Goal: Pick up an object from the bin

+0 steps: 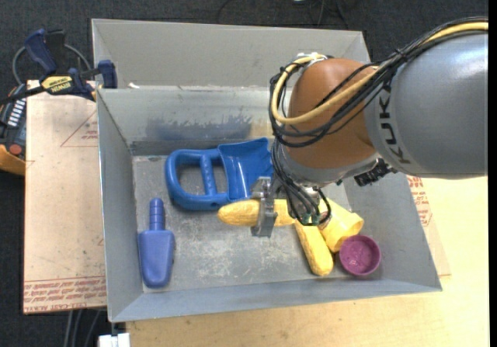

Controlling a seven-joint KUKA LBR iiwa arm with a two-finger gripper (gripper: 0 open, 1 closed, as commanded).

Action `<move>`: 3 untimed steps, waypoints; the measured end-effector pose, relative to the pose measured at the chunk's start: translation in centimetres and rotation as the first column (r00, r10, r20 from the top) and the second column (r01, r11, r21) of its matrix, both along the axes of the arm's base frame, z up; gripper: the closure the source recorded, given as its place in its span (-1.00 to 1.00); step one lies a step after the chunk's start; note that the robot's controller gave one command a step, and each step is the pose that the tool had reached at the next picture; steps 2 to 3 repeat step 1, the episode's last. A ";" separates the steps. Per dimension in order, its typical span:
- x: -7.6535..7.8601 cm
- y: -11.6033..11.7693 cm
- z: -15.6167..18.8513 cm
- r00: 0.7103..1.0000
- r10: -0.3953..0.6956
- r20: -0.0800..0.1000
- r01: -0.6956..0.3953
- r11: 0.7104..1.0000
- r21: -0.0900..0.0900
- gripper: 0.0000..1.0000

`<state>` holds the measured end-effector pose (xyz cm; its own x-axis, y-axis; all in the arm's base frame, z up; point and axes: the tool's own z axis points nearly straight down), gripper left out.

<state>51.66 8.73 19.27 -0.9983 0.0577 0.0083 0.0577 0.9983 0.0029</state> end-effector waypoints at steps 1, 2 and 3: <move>2.2 0.4 2.4 1.000 0.022 0.019 -0.022 1.000 0.002 1.00; 2.2 0.4 2.4 1.000 0.022 0.019 -0.022 1.000 0.002 1.00; 2.2 0.4 2.4 1.000 0.022 0.019 -0.022 1.000 0.002 1.00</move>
Offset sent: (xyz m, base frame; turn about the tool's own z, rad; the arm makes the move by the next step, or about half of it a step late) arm 0.0075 -0.0123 0.0596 -0.0499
